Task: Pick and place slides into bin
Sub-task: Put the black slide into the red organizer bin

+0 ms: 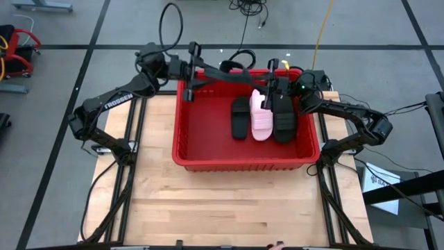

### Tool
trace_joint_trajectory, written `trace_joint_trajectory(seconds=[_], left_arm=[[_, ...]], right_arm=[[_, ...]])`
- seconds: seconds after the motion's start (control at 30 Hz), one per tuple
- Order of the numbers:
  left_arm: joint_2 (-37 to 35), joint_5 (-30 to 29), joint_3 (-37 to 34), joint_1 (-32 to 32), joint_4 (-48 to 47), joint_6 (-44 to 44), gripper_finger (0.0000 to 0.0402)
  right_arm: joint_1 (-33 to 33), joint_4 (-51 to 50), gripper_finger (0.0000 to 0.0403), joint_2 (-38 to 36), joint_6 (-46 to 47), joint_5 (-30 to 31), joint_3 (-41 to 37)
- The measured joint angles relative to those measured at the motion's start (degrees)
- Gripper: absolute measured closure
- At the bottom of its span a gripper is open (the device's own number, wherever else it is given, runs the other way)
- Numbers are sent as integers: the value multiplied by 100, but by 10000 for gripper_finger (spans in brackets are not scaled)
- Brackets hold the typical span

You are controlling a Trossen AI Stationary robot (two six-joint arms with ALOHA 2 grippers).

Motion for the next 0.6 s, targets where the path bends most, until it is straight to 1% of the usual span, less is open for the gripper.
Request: trace_joint_trajectory(seconds=[0.1, 0.3, 0.47, 0.6], left_arm=[[0, 0, 0, -67, -30, 184, 263], [0, 44, 0, -100, -75, 277, 355], [0, 44, 4, -100, -312, 510, 360], [0, 36, 10, -97, -466, 660, 360]], right_arm=[[47, -50, 362, 0, 18, 0, 0], [67, -105, 362, -2, 55, 2, 0], [34, -128, 362, 0, 47, 9, 0], [-7, -131, 355, 0, 50, 157, -2]])
